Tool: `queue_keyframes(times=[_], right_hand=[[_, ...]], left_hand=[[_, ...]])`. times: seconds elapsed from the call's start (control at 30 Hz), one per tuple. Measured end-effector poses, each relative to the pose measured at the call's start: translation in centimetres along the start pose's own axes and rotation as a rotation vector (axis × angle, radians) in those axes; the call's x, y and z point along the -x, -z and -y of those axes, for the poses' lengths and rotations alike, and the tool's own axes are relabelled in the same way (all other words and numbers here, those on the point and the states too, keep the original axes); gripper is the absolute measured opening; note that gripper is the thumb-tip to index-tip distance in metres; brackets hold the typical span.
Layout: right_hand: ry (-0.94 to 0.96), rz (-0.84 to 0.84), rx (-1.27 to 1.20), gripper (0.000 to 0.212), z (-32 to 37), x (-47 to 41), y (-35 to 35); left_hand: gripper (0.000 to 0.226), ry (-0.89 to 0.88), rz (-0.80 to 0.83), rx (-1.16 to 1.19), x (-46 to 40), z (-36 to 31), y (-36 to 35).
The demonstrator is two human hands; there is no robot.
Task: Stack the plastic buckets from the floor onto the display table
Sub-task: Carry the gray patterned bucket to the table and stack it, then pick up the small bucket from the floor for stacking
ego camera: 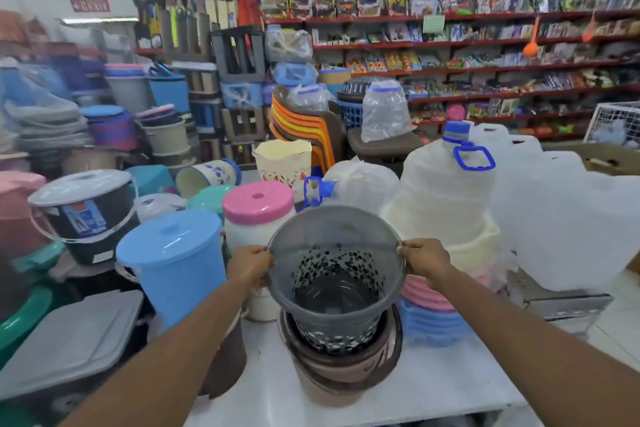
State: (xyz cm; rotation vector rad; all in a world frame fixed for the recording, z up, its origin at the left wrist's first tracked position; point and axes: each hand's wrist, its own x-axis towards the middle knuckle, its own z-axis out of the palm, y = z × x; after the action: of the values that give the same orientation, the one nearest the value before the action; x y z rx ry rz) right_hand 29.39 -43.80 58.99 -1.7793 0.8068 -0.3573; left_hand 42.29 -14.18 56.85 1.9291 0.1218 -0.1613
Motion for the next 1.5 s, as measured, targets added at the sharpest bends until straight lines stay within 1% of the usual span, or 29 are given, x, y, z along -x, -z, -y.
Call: queue_keyframes(times=[0.1, 0.17, 0.23, 0.3, 0.4, 0.43, 0.5, 0.57, 0.63, 0.67, 0.7, 0.73, 0.77, 0.8, 0.87, 0.97, 1.03, 1.13, 1.2, 1.23, 1.37, 1.43, 1.5], right_hand=[[-0.031, 0.017, 0.074, 0.013, -2.9, -2.3, -2.1], [-0.052, 0.032, 0.128, 0.007, -5.3, -4.2, -3.3], [-0.077, 0.059, 0.158, 0.011, -8.1, -6.3, -4.3], [-0.097, 0.092, 0.172, 0.014, -8.9, -6.3, -4.8], [-0.111, 0.156, 0.202, 0.018, -9.9, -6.4, -5.4], [-0.105, 0.184, 0.195, 0.02, -11.2, -7.5, -5.7], [-0.094, 0.202, 0.183, 0.024, -11.4, -7.0, -5.5], [-0.073, 0.205, 0.159, 0.019, -11.4, -6.1, -5.3], [-0.058, 0.205, 0.149, 0.023, -10.5, -4.0, -4.5], [-0.051, 0.2, 0.138, 0.025, -10.6, -3.2, -3.8], [-0.048, 0.197, 0.126, 0.026, -10.8, -2.5, -3.2], [-0.047, 0.201, 0.114, 0.03, -11.3, -1.9, -2.5], [-0.056, 0.195, 0.103, 0.035, -12.2, -1.2, -1.5], [-0.085, 0.186, 0.087, 0.04, -12.9, -0.7, -0.5], [-0.146, 0.166, 0.046, 0.043, -15.1, 1.3, 2.3], [-0.235, 0.114, -0.01, 0.036, -19.0, 4.7, 7.4], [-0.299, 0.079, -0.046, 0.028, -23.0, 7.1, 11.7], [-0.377, 0.026, -0.043, 0.015, -30.1, 10.1, 18.2], [-0.455, -0.003, -0.051, 0.018, -36.1, 12.5, 24.0], [-0.482, -0.018, -0.074, 0.021, -37.6, 13.0, 25.5], [-0.626, -0.04, -0.074, 0.024, -49.9, 16.0, 34.3], [-0.712, -0.075, -0.055, 0.023, -56.6, 17.0, 36.8], [-0.766, -0.067, -0.017, 0.02, -64.0, 17.4, 38.6]], left_hand=[[0.023, 0.07, 0.065, 0.003, -2.1, 2.6, -1.6], [0.026, 0.097, 0.107, -0.035, -4.1, 4.8, -2.5], [0.019, 0.097, 0.124, -0.102, -7.4, 8.4, -3.8], [0.023, 0.108, 0.13, -0.145, -8.4, 10.1, -4.8], [0.034, 0.113, 0.174, -0.164, -6.3, 8.9, -5.5], [0.037, 0.107, 0.188, -0.185, -5.7, 8.4, -5.8], [0.038, 0.083, 0.19, -0.269, -5.1, 7.8, -6.5], [0.048, 0.033, 0.172, -0.433, -3.5, 6.8, -7.3], [0.056, -0.073, 0.115, -0.612, -0.9, 5.4, -8.4], [0.055, -0.153, 0.074, -0.634, 0.7, 4.7, -9.4], [0.05, -0.246, 0.057, -0.597, 2.3, 4.1, -10.3], [0.045, -0.328, 0.074, -0.523, 3.7, 3.8, -11.5], [0.039, -0.37, 0.133, -0.431, 5.6, 3.3, -13.0], [0.034, -0.362, 0.205, -0.342, 7.3, 2.9, -14.4], [0.028, -0.268, 0.34, -0.206, 11.4, 2.8, -17.5], [0.021, -0.185, 0.535, -0.133, 16.8, 3.7, -22.8], [0.017, -0.117, 0.656, -0.119, 20.9, 5.0, -26.8], [0.015, -0.028, 0.773, -0.156, 26.3, 8.1, -32.7], [0.017, 0.025, 0.856, -0.193, 31.6, 11.4, -38.1], [0.016, 0.049, 0.871, -0.21, 33.0, 12.2, -39.2], [0.015, 0.243, 0.96, -0.263, 41.7, 20.1, -48.2], [0.023, 0.342, 0.991, -0.292, 44.6, 24.7, -51.8], [0.029, 0.425, 1.0, -0.318, 46.9, 30.0, -56.1]])
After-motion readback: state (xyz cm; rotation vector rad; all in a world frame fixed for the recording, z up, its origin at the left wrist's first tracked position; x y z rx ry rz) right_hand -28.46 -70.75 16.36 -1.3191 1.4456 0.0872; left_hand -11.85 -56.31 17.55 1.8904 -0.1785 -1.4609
